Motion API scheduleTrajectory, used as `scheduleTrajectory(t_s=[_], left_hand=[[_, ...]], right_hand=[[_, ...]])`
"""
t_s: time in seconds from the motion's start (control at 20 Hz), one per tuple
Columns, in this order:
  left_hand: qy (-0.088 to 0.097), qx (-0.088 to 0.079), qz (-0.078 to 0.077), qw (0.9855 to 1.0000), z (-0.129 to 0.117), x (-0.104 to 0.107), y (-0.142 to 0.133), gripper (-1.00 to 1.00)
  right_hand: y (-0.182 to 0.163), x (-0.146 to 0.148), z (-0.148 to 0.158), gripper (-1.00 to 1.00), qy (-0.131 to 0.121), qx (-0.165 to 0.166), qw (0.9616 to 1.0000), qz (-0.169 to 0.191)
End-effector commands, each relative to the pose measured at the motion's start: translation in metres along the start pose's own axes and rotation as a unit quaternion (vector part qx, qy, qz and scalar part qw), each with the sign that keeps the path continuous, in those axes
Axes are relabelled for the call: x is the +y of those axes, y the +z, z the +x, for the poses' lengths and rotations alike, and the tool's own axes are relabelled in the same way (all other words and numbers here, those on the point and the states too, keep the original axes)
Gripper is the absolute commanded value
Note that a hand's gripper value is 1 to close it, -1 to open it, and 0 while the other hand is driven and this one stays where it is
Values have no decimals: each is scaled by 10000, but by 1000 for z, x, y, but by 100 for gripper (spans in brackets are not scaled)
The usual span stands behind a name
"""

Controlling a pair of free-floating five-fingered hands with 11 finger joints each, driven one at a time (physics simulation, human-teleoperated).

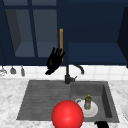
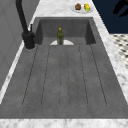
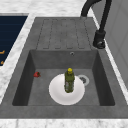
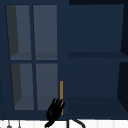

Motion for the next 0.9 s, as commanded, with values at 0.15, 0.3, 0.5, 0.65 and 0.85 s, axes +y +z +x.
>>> scheduleTrajectory(t_s=[0.15,0.3,0.5,0.65,0.85], left_hand=[[144,-269,-577,9979,-13,11,-10,-100],[100,-261,-618,9977,-22,7,-12,-100],[106,-279,-654,9974,-31,5,-16,-100],[66,-374,-653,9971,-30,2,-15,-100],[7,-481,-659,9967,-30,-3,-16,-100]], right_hand=[[0,0,0,0,0,0,10000,0],[0,0,0,0,0,0,10000,0],[0,0,0,0,0,0,10000,0],[0,0,0,0,0,0,10000,0],[0,0,0,0,0,0,10000,0]])
